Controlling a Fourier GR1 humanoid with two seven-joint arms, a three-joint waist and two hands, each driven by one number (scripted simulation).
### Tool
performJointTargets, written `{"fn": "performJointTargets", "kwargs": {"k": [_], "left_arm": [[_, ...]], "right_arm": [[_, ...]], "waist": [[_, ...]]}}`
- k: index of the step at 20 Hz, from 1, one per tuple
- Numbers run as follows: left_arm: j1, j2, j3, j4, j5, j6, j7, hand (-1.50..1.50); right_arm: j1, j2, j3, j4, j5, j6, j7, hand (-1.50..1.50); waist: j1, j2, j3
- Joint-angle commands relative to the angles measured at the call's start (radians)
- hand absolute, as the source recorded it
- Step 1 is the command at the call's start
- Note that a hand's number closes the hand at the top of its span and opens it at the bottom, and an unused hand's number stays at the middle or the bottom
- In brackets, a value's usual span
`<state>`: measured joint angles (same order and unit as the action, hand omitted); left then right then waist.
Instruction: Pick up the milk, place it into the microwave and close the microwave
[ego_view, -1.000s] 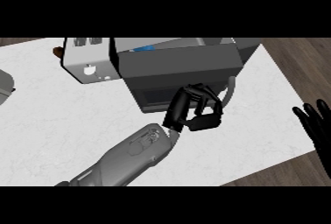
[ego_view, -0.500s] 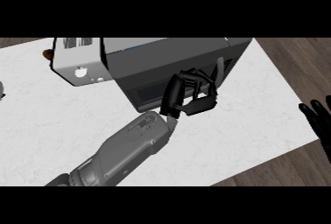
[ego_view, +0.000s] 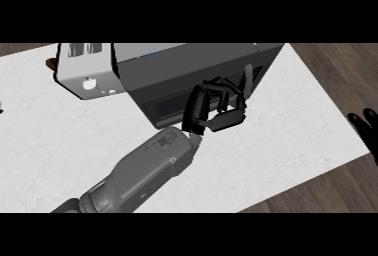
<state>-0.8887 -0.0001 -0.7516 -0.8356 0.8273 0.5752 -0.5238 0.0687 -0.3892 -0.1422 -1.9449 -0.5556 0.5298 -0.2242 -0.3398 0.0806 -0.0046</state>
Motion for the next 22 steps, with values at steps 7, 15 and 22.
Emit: {"fn": "performJointTargets", "kwargs": {"k": [7,15,22], "left_arm": [[-0.052,0.000,0.026,0.090,0.057,-0.020,-0.060,1.50],[-0.073,0.000,0.021,0.100,0.097,-0.026,-0.089,1.50],[-0.070,0.000,0.011,0.127,0.117,-0.024,-0.121,1.50]], "right_arm": [[-0.016,-0.032,-0.018,-0.015,-0.059,-0.006,0.044,-1.50],[-0.037,-0.058,-0.039,-0.022,-0.099,-0.011,0.069,-1.50],[-0.051,-0.081,-0.058,-0.029,-0.127,-0.023,0.093,-1.50]], "waist": [[-0.022,0.015,0.000],[-0.026,0.014,0.002],[-0.026,0.017,0.002]]}}
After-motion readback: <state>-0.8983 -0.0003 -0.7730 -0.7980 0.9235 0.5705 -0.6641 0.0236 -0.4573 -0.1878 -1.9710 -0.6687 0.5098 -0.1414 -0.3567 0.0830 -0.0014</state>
